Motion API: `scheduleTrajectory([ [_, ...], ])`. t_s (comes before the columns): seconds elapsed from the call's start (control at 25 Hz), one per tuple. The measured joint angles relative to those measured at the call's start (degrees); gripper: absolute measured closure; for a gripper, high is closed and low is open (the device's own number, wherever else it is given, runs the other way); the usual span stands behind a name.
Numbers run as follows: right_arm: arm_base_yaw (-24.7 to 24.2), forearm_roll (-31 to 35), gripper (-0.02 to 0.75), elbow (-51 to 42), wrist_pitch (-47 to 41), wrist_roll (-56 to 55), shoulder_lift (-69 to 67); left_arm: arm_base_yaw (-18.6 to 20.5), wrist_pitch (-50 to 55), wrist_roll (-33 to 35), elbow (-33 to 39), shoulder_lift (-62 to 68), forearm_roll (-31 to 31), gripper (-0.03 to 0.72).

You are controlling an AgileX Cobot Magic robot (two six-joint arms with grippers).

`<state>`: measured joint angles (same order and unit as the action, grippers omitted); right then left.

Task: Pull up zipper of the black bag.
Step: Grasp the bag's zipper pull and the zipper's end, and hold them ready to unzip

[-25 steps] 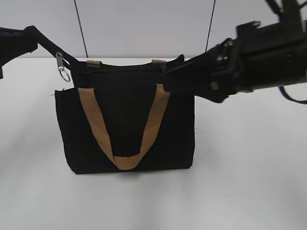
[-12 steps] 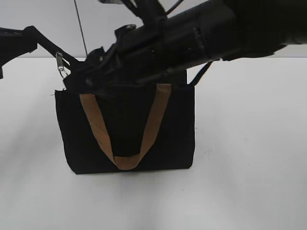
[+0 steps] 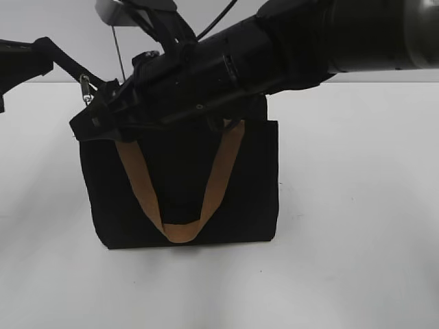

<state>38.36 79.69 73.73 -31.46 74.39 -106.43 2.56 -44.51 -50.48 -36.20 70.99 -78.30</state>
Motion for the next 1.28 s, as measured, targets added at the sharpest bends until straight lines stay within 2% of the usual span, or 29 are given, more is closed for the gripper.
scheduleTrajectory([
  [0.8, 0.0, 1.12, 0.358, 1.16, 5.37, 0.0, -2.63, 0.0, 0.06, 0.0, 0.0, 0.0, 0.0, 0.666],
  [1.28, 0.0, 10.82, 0.371, 1.16, 5.94, 8.72, -2.63, 0.0, 1.1, 0.0, 0.0, 0.0, 0.0, 0.666],
])
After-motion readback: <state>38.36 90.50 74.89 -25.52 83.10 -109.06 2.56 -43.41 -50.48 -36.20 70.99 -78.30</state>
